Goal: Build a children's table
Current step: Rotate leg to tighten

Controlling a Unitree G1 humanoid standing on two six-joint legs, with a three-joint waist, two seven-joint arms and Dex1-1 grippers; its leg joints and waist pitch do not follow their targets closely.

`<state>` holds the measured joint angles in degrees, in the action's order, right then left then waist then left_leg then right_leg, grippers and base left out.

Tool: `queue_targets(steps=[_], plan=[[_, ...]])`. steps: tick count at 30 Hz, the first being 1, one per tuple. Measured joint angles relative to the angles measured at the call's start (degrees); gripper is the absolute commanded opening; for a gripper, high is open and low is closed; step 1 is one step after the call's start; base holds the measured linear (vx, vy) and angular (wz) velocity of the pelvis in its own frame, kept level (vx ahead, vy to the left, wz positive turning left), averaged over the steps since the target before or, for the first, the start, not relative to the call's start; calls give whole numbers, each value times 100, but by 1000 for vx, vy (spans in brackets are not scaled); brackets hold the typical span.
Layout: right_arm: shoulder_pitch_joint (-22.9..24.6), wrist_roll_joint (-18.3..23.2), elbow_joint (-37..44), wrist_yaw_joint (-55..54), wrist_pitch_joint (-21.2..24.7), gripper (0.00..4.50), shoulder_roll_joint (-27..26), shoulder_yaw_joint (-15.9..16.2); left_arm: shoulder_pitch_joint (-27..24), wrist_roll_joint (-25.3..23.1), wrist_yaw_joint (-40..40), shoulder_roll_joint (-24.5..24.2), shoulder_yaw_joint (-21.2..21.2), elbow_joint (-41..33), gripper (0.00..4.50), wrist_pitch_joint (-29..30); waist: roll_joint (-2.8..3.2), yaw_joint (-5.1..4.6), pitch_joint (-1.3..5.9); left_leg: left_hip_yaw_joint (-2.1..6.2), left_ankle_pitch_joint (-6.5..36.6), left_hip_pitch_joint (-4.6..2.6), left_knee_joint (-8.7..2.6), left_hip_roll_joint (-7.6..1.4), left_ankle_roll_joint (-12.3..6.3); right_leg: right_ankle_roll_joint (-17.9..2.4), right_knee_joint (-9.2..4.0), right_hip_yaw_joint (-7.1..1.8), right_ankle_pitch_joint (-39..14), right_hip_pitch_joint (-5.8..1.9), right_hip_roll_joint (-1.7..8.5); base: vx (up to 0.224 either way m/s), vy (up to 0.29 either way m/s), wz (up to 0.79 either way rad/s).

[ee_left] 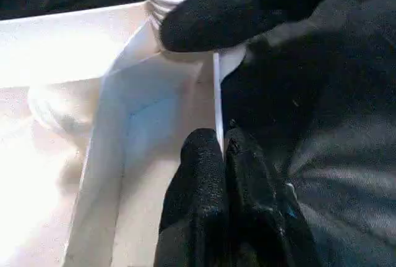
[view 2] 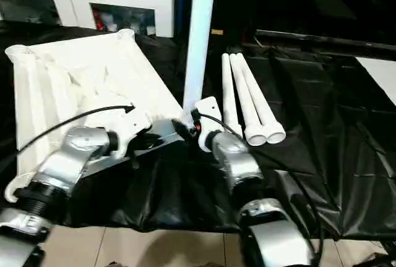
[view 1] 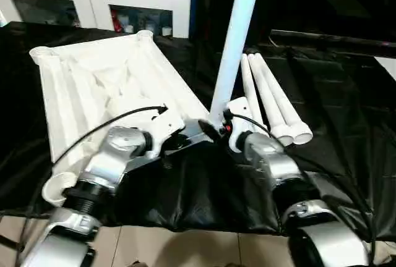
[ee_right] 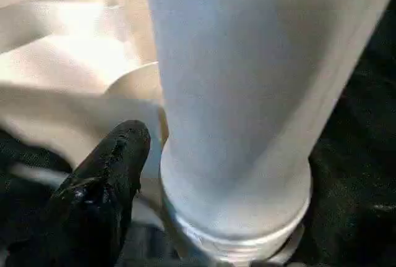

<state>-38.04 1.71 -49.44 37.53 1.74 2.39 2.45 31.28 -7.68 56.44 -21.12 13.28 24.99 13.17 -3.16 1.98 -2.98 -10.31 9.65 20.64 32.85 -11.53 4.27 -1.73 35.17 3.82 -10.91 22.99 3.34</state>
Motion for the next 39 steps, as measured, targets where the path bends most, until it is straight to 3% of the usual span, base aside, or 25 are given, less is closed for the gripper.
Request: queue_targets(steps=[5,11,24,29,34,38,39], plan=[[91,19,270,1087,13,370,362,347,-19,146,670,-350,9,3,0,-266,0,17,0,1,-1,25,2,-7,0,-2,-2,8,1,15,-3,0,0,0],[263,101,705,2484,142,370,723,706,-32,357,1499,-727,114,83,0,-714,-1,170,0,-1,0,29,12,-10,-3,-2,-2,10,1,12,-2,0,0,0],[339,103,913,2882,299,276,806,803,-18,369,1896,-853,149,128,0,-837,-3,189,1,-5,0,23,23,-15,-2,-4,7,9,2,7,-1,0,0,0],[411,65,808,1890,318,270,491,523,-26,288,1307,-668,43,127,0,-458,-8,144,3,-6,-3,-10,33,-15,2,-4,16,5,4,-15,-1,0,0,0],[131,42,199,-87,328,269,-119,-34,-28,67,144,-61,-131,90,0,123,-7,63,2,-5,-4,-36,35,-12,3,13,0,4,-6,-27,2,0,0,0],[-26,20,-60,-1343,226,269,-466,-251,-131,-226,-577,361,-127,-237,0,537,-6,9,2,-6,-4,-35,35,-11,3,12,-4,3,-5,-27,2,0,0,0],[-26,17,-61,-1412,192,304,-482,-263,-149,-233,-626,386,-119,-302,0,595,-7,10,2,-6,-4,-32,35,-11,3,12,-4,2,-5,-26,2,0,0,0]])
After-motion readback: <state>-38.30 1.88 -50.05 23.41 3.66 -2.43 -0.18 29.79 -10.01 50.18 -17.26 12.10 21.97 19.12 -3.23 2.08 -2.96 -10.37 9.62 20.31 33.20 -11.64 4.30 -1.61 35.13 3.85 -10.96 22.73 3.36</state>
